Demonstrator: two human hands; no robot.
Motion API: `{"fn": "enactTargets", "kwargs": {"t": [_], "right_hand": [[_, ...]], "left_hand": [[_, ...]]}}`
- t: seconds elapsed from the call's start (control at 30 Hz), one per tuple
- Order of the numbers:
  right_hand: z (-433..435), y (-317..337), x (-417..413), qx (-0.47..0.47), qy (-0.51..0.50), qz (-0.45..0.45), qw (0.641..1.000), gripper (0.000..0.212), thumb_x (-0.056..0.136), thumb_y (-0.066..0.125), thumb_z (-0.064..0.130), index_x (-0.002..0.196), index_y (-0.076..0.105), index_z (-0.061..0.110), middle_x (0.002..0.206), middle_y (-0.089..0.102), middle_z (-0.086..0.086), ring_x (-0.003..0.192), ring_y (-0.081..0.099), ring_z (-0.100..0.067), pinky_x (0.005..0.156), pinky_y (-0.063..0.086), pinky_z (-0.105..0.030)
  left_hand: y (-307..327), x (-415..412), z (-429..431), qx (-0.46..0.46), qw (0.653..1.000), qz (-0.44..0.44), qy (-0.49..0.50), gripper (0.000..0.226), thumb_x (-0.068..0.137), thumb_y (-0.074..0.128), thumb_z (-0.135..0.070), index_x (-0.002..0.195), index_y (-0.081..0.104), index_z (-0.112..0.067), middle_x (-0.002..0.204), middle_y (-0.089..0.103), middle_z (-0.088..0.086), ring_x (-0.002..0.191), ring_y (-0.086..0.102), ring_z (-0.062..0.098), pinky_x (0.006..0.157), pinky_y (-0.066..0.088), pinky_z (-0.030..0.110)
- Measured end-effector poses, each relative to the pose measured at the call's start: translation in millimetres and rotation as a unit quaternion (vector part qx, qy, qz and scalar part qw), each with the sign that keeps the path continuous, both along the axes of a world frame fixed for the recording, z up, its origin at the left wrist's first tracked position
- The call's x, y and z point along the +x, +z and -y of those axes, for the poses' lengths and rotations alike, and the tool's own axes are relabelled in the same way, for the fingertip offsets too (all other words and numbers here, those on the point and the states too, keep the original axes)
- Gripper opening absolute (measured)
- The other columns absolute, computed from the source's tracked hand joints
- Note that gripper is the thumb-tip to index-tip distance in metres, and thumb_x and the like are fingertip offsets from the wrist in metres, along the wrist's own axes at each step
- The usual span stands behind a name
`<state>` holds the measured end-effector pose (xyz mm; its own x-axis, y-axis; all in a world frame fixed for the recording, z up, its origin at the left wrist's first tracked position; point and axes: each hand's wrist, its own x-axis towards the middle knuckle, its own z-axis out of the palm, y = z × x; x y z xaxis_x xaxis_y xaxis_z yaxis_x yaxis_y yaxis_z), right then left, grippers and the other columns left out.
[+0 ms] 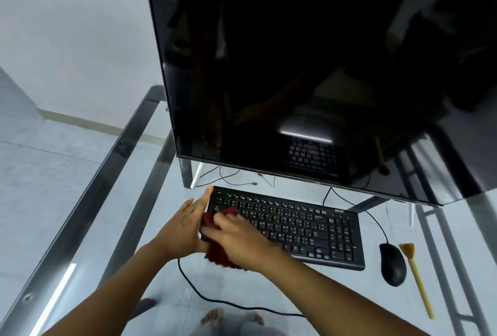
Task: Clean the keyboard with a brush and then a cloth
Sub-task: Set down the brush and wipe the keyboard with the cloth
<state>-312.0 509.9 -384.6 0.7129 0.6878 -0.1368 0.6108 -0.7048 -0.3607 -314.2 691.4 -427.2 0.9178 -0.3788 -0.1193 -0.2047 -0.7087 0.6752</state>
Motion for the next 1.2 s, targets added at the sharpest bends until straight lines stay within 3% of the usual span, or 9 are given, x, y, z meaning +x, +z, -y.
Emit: {"fn": "enactTargets", "kwargs": {"t": [0.17, 0.3, 0.43, 0.63, 0.7, 0.83, 1.0, 1.1, 1.2], "right_hand": [[33.5, -7.9, 14.5, 0.005, -0.136, -0.003, 0.991, 0.056, 0.088, 0.060, 0.011, 0.138, 0.048, 0.032, 0.109, 0.050, -0.003, 0.097, 0.052, -0.026, 0.081, 0.049, -0.038], [27.2, 0.8, -24.0, -0.029, 0.035, -0.030, 0.998, 0.060, 0.089, 0.060, 0.010, 0.142, 0.041, 0.033, 0.111, 0.049, -0.005, 0.096, 0.050, -0.027, 0.080, 0.045, -0.039], [69.1, 2.6, -14.5, -0.018, -0.045, -0.024, 0.999, 0.028, 0.097, 0.050, 0.031, 0.116, 0.053, 0.050, 0.106, 0.056, 0.002, 0.090, 0.058, -0.020, 0.073, 0.056, -0.036], [103.4, 6.6, -26.4, -0.080, -0.036, -0.046, 0.995, 0.032, 0.094, 0.057, 0.030, 0.125, 0.056, 0.039, 0.106, 0.057, -0.001, 0.088, 0.061, -0.023, 0.066, 0.049, -0.033], [117.7, 12.2, -10.6, -0.092, -0.121, 0.025, 0.988, 0.016, 0.092, 0.060, 0.034, 0.107, 0.065, 0.034, 0.097, 0.059, -0.002, 0.075, 0.066, -0.027, 0.057, 0.051, -0.030], [117.4, -3.6, 7.0, -0.038, -0.364, 0.033, 0.930, 0.040, 0.096, 0.053, 0.014, 0.134, 0.056, 0.026, 0.113, 0.055, -0.004, 0.094, 0.062, -0.022, 0.093, 0.052, -0.033], [97.8, 15.4, -7.4, -0.056, -0.150, 0.025, 0.987, 0.014, 0.094, 0.055, 0.044, 0.090, 0.060, 0.032, 0.095, 0.065, -0.005, 0.076, 0.069, -0.014, 0.057, 0.053, -0.033], [140.7, 5.1, 14.6, -0.091, -0.319, 0.009, 0.943, 0.036, 0.100, 0.046, 0.032, 0.135, 0.049, 0.026, 0.123, 0.053, -0.010, 0.098, 0.065, -0.029, 0.087, 0.053, -0.038], [138.3, -5.3, 16.4, -0.073, -0.406, 0.034, 0.910, 0.040, 0.100, 0.043, 0.023, 0.140, 0.043, 0.020, 0.129, 0.046, -0.014, 0.101, 0.060, -0.037, 0.095, 0.049, -0.042]], "left_hand": [[-8.2, 4.1, -4.0, 0.022, 0.999, 0.015, -0.031, 0.135, 0.059, 0.066, -0.082, 0.150, -0.017, -0.027, 0.159, -0.008, -0.017, 0.142, -0.007, -0.008, 0.121, 0.003, 0.034], [-14.7, 7.4, -8.0, 0.050, 0.997, 0.015, -0.058, 0.137, 0.056, 0.062, -0.086, 0.151, -0.016, -0.026, 0.160, -0.012, -0.013, 0.145, -0.005, 0.000, 0.120, 0.002, 0.033], [-10.6, 11.1, -12.2, 0.046, 0.998, 0.006, -0.045, 0.122, 0.064, 0.052, -0.086, 0.153, -0.007, -0.027, 0.159, -0.011, -0.015, 0.145, -0.006, -0.001, 0.121, 0.007, 0.035], [7.1, 15.2, 21.4, 0.064, 0.995, 0.081, 0.006, 0.086, 0.087, 0.027, -0.071, 0.154, 0.006, -0.021, 0.158, -0.003, -0.012, 0.145, -0.008, 0.001, 0.118, -0.004, 0.031], [8.9, 16.8, 40.0, 0.098, 0.991, 0.094, -0.014, 0.081, 0.091, 0.027, -0.064, 0.154, 0.005, -0.019, 0.158, -0.005, -0.009, 0.146, -0.011, 0.005, 0.119, -0.006, 0.034], [0.6, 19.2, 74.0, 0.163, 0.977, 0.130, -0.039, 0.075, 0.095, 0.019, -0.059, 0.153, 0.011, -0.013, 0.160, 0.003, 0.000, 0.148, -0.004, 0.014, 0.120, -0.002, 0.042], [-17.9, 9.7, 94.5, 0.198, 0.964, 0.162, -0.066, 0.060, 0.100, 0.023, -0.043, 0.149, 0.029, -0.009, 0.158, 0.024, 0.007, 0.147, 0.015, 0.021, 0.114, 0.009, 0.046], [-21.2, 7.0, 88.4, 0.204, 0.961, 0.178, -0.064, 0.058, 0.101, 0.022, -0.043, 0.150, 0.027, -0.013, 0.159, 0.019, 0.003, 0.147, 0.014, 0.019, 0.115, 0.010, 0.045], [-18.6, 7.9, 93.9, 0.210, 0.959, 0.183, -0.052, 0.057, 0.100, 0.022, -0.042, 0.148, 0.032, -0.012, 0.157, 0.024, 0.003, 0.146, 0.017, 0.018, 0.115, 0.009, 0.045]]}}
